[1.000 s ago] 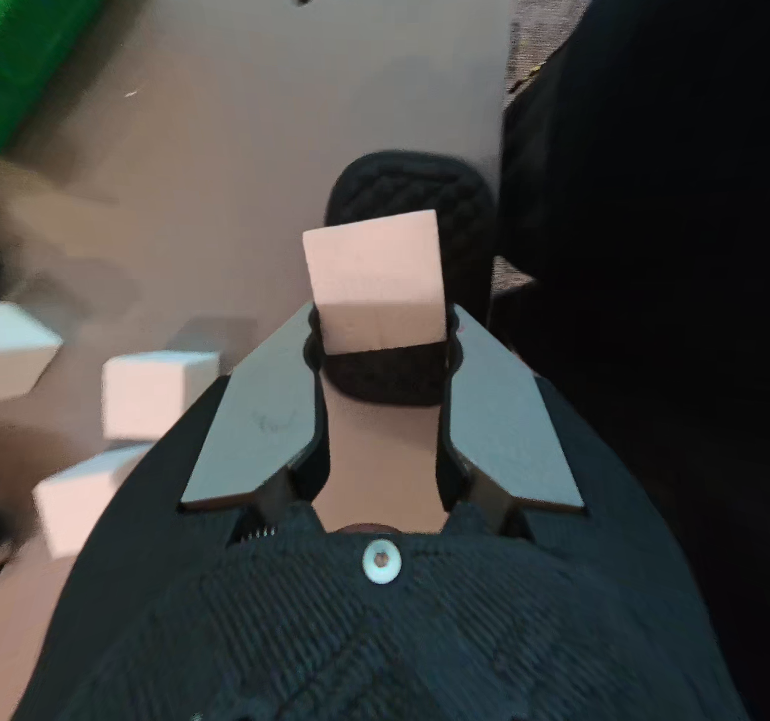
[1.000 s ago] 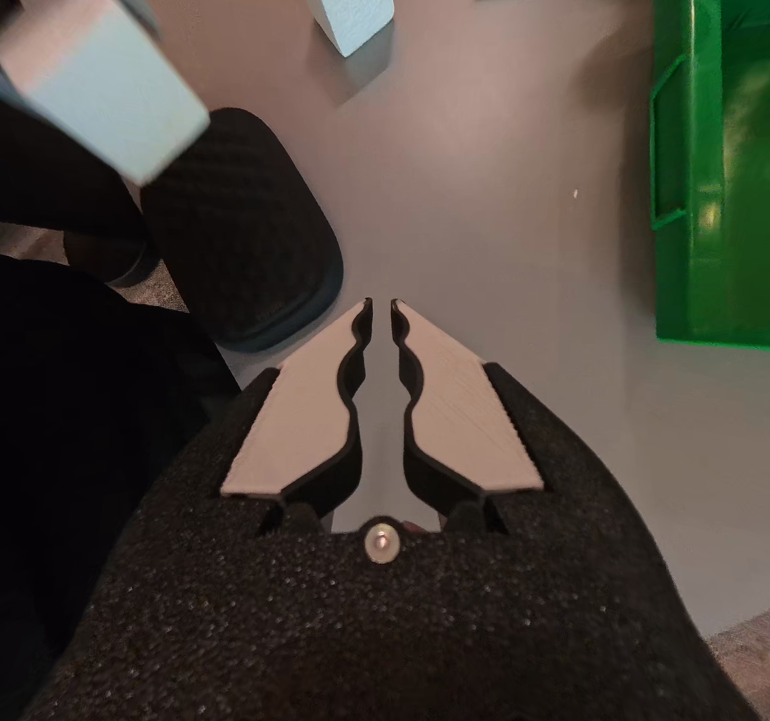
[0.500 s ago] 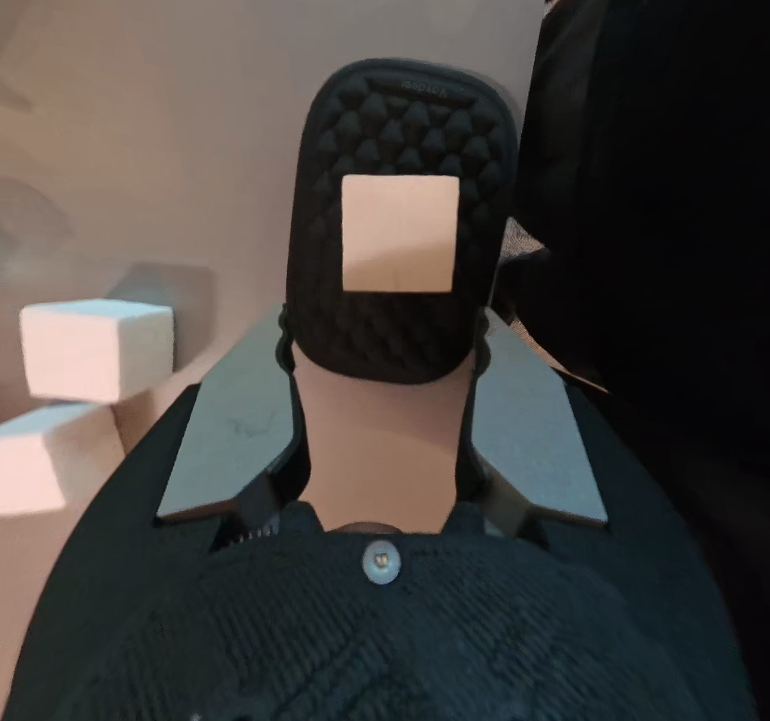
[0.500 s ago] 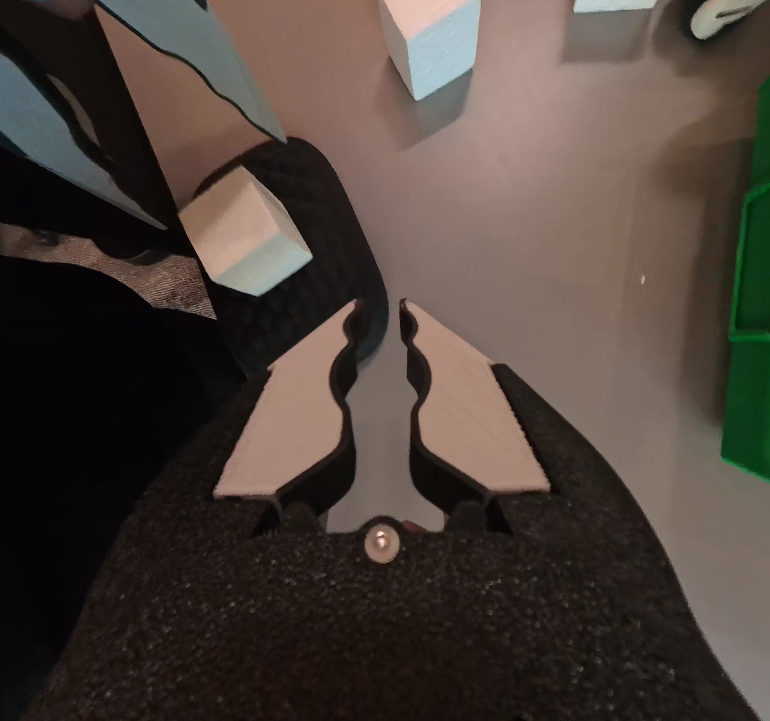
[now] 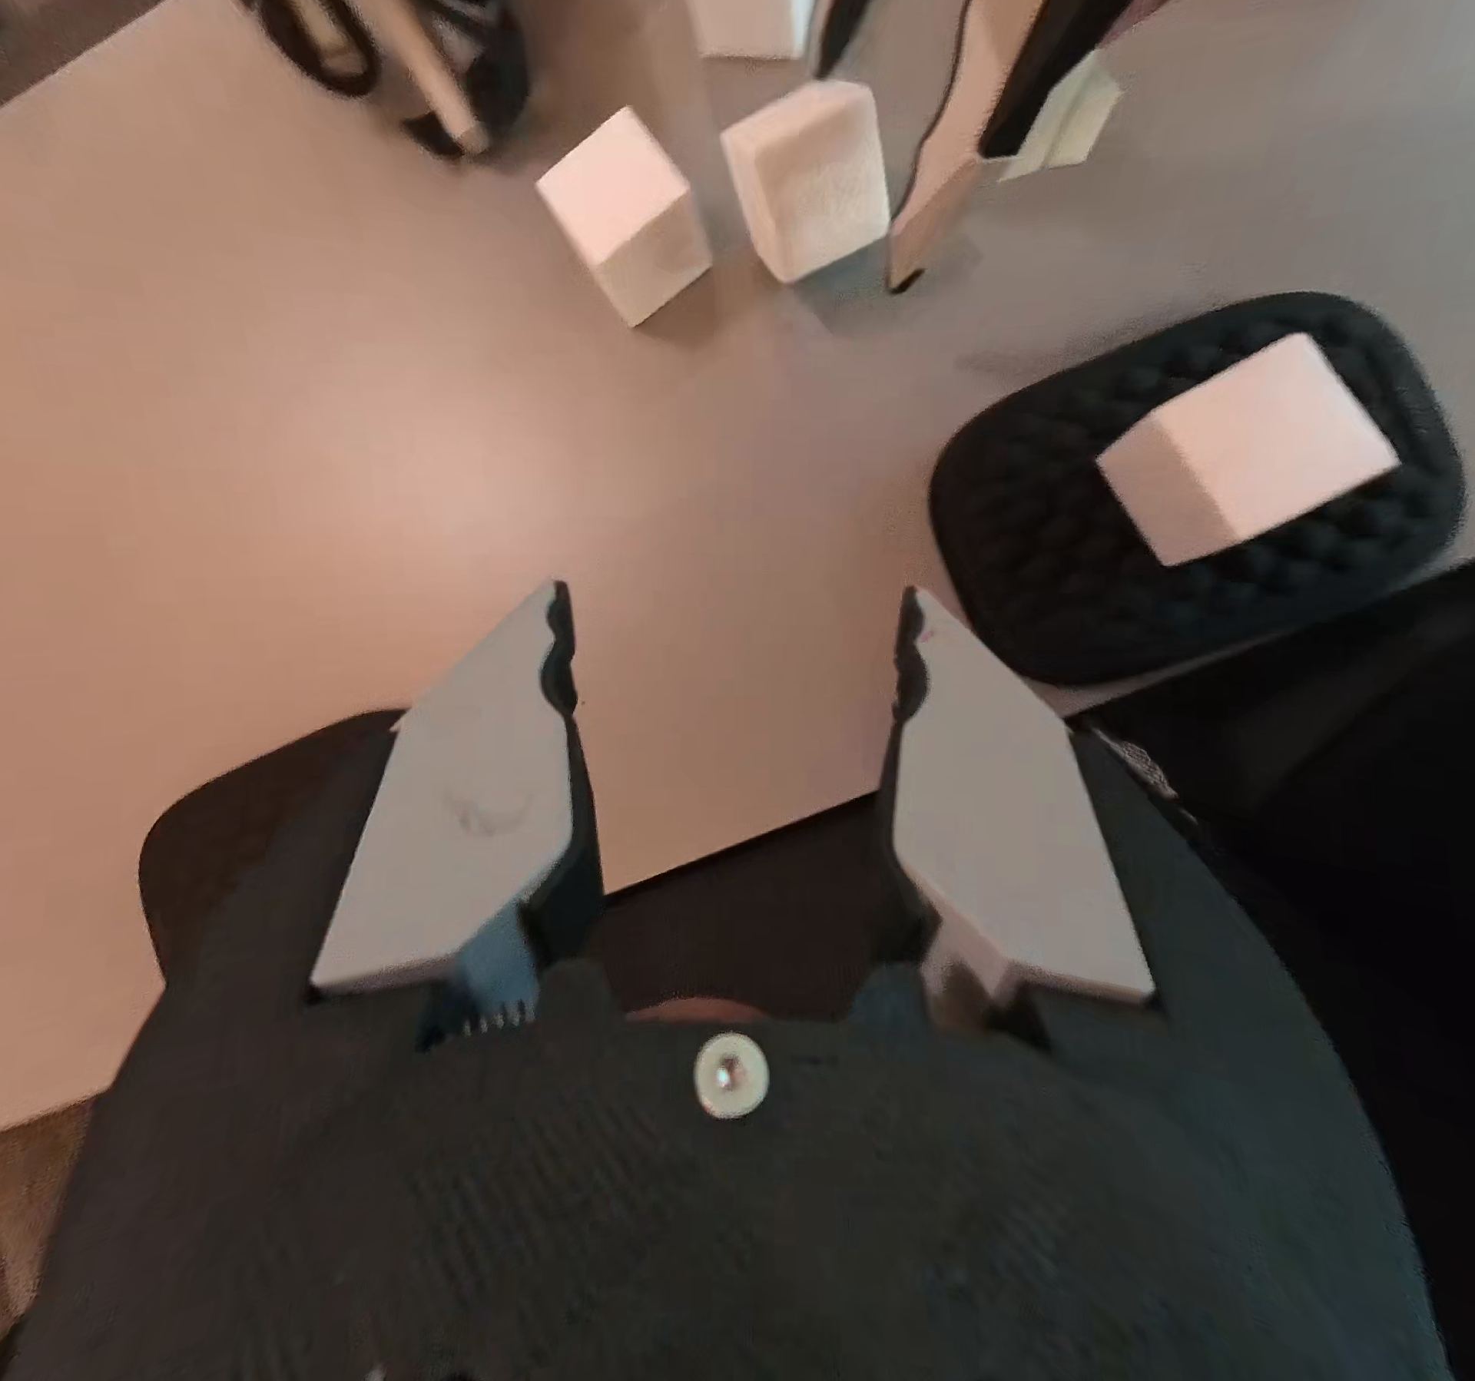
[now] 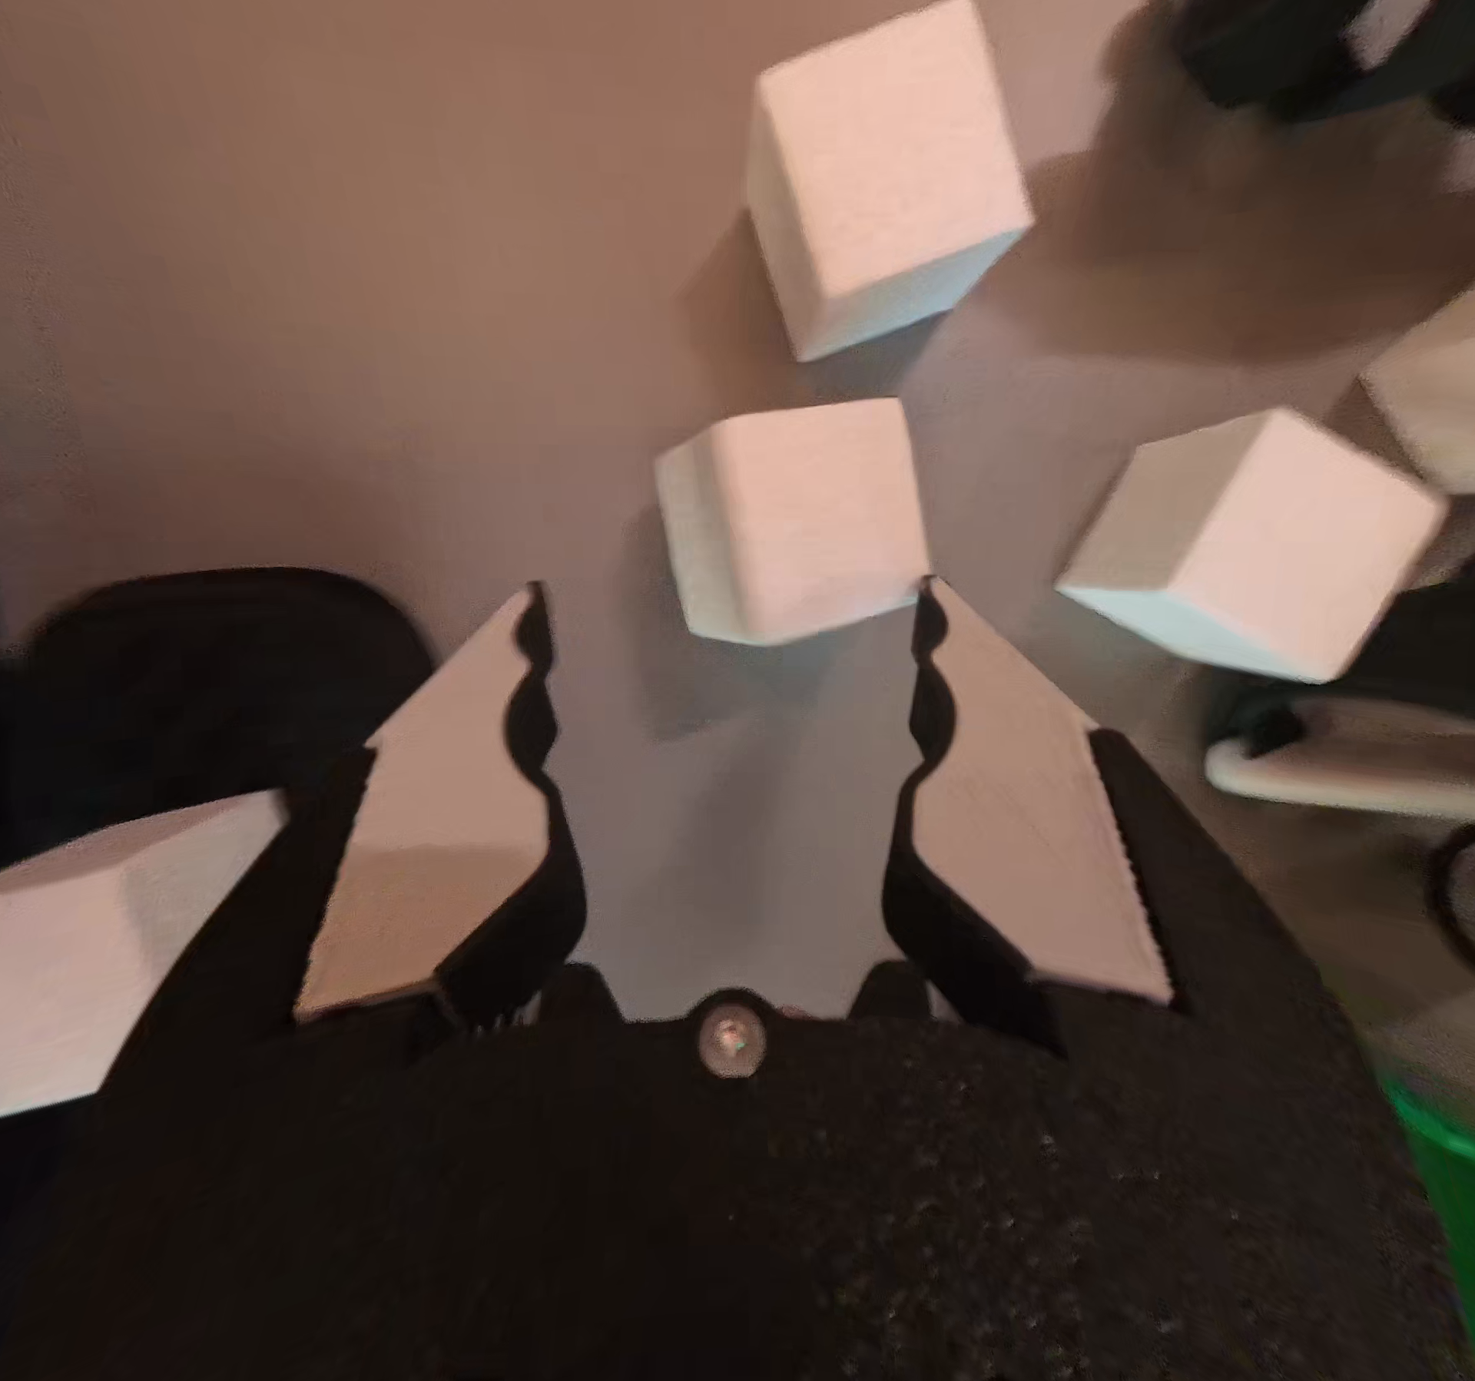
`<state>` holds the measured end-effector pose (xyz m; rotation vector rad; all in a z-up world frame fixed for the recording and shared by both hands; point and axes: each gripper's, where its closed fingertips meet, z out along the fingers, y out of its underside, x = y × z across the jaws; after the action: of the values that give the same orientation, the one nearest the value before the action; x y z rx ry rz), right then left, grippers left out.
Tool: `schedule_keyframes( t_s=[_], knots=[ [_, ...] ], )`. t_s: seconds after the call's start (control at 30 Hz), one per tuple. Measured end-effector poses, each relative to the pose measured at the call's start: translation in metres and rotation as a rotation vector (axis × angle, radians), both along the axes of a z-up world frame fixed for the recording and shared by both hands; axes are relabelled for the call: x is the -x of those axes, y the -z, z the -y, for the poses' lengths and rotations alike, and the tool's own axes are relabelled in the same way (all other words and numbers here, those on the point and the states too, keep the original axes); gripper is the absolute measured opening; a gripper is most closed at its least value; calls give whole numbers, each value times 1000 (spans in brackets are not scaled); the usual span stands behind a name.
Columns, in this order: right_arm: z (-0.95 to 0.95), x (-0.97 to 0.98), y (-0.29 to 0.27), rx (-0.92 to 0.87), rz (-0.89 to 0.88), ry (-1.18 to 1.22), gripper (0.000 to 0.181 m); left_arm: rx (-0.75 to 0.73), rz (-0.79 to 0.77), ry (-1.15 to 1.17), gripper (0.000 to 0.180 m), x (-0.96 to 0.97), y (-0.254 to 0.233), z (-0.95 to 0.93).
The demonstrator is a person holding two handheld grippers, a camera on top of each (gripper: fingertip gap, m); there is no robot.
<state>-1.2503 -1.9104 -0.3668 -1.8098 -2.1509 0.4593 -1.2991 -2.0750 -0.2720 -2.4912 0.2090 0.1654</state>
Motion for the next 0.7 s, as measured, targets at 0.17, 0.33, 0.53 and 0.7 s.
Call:
schedule_keyframes(
  t_s=[0.17,0.33,0.53,0.7],
  knots=[
    [8,-8,19,-14,151,-139,0,-32,-38,-52,76,10,3,-5],
    [13,-12,11,-15,110,-117,32,-30,-42,-35,74,9,11,-8],
    [32,6,-28,188,-42,27,54,-52,-2,-91,73,15,18,-8],
    [52,32,-26,233,-67,137,84,-94,-4,-113,69,19,13,-12]
  ],
)
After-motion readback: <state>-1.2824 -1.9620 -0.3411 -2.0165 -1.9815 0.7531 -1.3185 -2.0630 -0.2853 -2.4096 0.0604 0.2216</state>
